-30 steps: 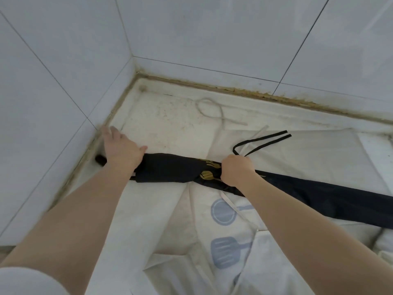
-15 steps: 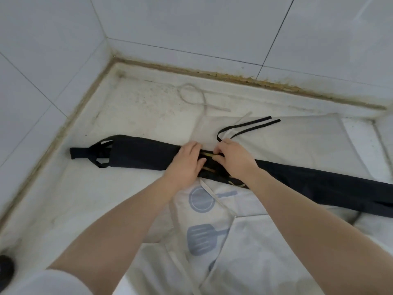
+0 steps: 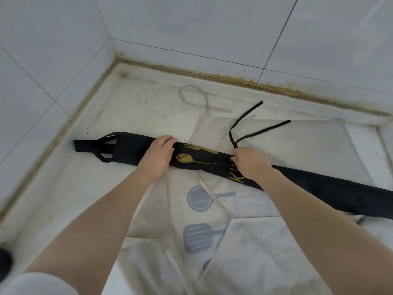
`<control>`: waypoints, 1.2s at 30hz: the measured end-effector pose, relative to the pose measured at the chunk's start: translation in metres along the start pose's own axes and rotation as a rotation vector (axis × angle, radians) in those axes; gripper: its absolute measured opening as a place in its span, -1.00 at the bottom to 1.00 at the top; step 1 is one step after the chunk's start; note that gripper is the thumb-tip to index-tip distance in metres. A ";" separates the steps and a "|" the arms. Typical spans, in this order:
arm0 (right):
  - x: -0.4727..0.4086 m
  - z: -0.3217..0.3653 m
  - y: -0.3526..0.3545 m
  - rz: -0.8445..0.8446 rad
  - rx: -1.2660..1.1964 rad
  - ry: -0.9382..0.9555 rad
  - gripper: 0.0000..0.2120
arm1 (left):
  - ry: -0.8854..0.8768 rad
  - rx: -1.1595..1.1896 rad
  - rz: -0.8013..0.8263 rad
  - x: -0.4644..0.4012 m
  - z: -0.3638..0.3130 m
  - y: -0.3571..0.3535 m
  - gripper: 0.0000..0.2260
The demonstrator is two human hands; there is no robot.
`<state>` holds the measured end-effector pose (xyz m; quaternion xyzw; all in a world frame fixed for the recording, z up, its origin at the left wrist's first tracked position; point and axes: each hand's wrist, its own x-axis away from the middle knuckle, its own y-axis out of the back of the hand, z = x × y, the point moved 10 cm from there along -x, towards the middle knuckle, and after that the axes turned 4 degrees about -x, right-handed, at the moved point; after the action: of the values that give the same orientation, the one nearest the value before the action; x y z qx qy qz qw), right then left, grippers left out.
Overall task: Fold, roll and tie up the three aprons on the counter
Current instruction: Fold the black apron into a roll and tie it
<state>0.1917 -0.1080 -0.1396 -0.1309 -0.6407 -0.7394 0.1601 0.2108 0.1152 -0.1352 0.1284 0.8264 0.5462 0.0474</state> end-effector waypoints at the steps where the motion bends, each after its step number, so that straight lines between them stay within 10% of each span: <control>1: 0.000 0.001 0.007 -0.069 0.052 0.003 -0.73 | -0.006 0.002 0.029 0.000 0.002 -0.001 -0.64; 10: 0.007 0.006 0.012 -0.254 0.046 0.119 -0.77 | 0.017 -0.259 -0.066 0.005 0.029 0.010 -0.68; 20: 0.016 0.007 0.023 -0.125 0.133 0.197 -0.58 | -0.071 -0.419 0.221 0.006 0.039 -0.010 -0.02; 28: 0.014 -0.012 0.012 -0.044 0.029 0.059 -0.24 | -0.170 -0.493 0.359 0.012 0.036 -0.016 0.13; 36: 0.029 -0.008 0.024 -0.280 0.078 0.092 -0.18 | -0.336 -0.313 0.175 -0.005 -0.103 -0.022 -0.51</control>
<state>0.1747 -0.1207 -0.1071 0.0003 -0.6727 -0.7344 0.0896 0.1898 0.0135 -0.1149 0.2797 0.6981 0.6404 0.1557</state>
